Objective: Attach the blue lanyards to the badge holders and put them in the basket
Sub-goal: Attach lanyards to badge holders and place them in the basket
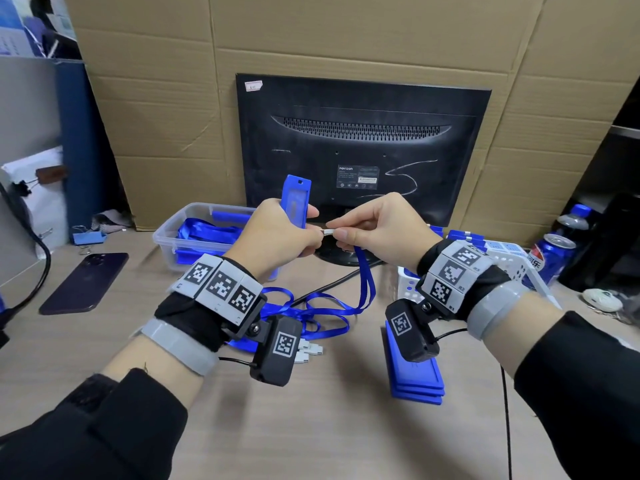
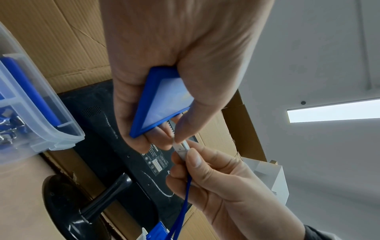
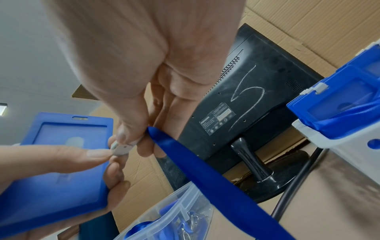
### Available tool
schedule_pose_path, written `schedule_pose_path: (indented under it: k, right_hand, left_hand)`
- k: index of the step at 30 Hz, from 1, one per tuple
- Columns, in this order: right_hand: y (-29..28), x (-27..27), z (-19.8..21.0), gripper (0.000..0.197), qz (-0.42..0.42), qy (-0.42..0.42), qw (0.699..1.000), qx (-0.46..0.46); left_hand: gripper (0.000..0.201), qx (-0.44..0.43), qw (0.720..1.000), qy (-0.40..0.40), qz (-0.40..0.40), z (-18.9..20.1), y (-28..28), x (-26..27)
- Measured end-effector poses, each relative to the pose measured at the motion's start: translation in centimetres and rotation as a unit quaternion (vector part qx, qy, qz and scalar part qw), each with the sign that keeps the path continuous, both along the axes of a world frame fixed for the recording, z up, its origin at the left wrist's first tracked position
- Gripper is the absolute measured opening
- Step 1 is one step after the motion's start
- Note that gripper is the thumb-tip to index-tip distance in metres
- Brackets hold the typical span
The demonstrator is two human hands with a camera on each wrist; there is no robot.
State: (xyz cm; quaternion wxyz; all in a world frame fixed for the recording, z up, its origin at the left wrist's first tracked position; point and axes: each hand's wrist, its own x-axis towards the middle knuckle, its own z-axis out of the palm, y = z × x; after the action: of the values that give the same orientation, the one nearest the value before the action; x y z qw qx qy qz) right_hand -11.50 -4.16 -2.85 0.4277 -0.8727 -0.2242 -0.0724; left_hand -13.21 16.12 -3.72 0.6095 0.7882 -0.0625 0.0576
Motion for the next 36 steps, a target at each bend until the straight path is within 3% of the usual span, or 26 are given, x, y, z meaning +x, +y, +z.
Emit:
schedule_pose_path:
  k: [10, 14, 20, 28, 36]
  right_hand:
    - [-0.4, 0.2, 1.1, 0.015, 0.035, 0.043, 0.998, 0.020]
    - [-0.5, -0.2, 1.2, 0.018, 0.067, 0.099, 0.993, 0.000]
    - [-0.5, -0.1, 0.9, 0.016, 0.065, 0.117, 0.991, 0.013]
    - [-0.6, 0.0, 0.6, 0.024, 0.068, 0.103, 0.992, 0.024]
    - [-1.0, 0.1, 0.8, 0.019, 0.038, 0.091, 0.994, 0.053]
  left_hand:
    - [0.031, -0.118, 0.992, 0.027, 0.017, -0.4, -0.1, 0.7]
    - [0.032, -0.114, 0.993, 0.021, 0.017, -0.2, -0.3, 0.7]
    - [0.031, -0.114, 0.993, 0.022, 0.012, -0.2, -0.4, 0.4]
    - [0.027, -0.070, 0.997, 0.015, -0.011, 0.0, 0.0, 0.1]
    - [0.025, -0.125, 0.988, 0.074, -0.049, 0.3, -0.1, -0.4]
